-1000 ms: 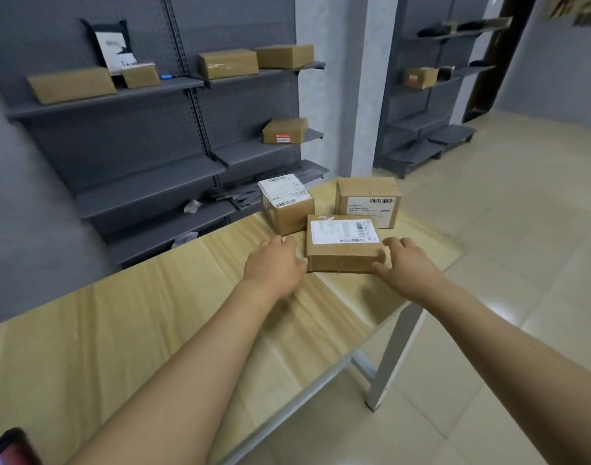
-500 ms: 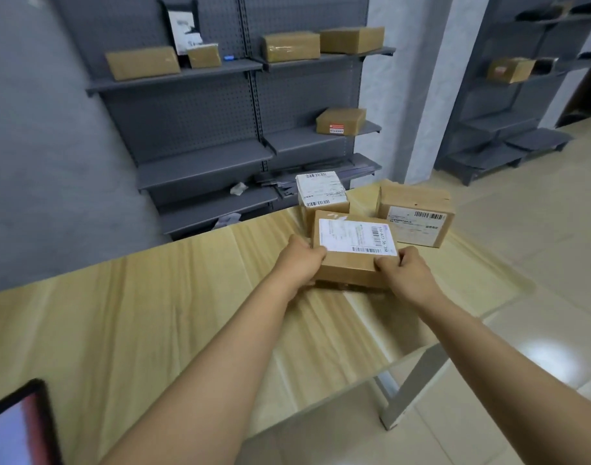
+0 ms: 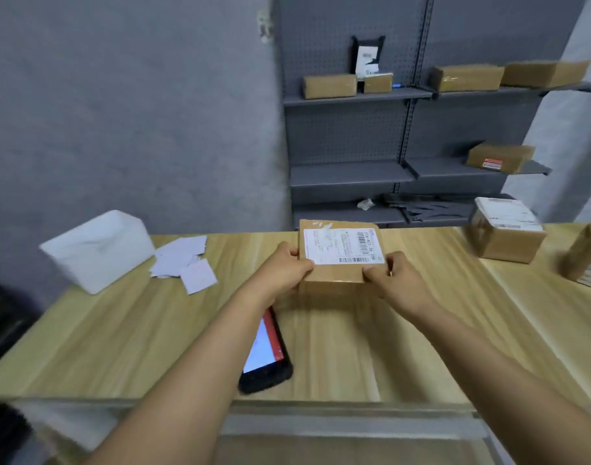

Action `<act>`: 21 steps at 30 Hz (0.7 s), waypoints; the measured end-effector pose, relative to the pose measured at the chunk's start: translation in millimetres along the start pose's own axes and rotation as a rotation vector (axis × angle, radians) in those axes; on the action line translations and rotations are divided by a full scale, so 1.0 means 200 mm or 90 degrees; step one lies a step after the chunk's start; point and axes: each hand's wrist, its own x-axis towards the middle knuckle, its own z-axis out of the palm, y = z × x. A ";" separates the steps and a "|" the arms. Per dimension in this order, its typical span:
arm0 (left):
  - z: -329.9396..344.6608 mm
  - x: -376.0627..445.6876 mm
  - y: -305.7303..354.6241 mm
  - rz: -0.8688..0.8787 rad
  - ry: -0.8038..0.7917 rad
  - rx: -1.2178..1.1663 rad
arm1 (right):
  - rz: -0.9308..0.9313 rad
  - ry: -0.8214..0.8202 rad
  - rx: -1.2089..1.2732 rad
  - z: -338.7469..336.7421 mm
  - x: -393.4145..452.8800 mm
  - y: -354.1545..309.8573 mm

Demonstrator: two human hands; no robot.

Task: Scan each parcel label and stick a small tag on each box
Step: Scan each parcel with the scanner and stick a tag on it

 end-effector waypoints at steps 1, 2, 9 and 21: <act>-0.12 -0.03 -0.07 -0.016 0.014 -0.001 | -0.021 -0.008 -0.004 0.10 -0.03 -0.07; -0.23 -0.05 -0.14 -0.028 0.030 -0.004 | -0.042 -0.016 -0.012 0.21 -0.05 -0.13; -0.87 -0.27 -0.54 -0.077 0.103 0.038 | -0.104 -0.103 -0.057 0.79 -0.28 -0.49; -1.13 -0.48 -0.80 -0.148 -0.016 0.258 | -0.091 -0.241 -0.330 1.07 -0.46 -0.57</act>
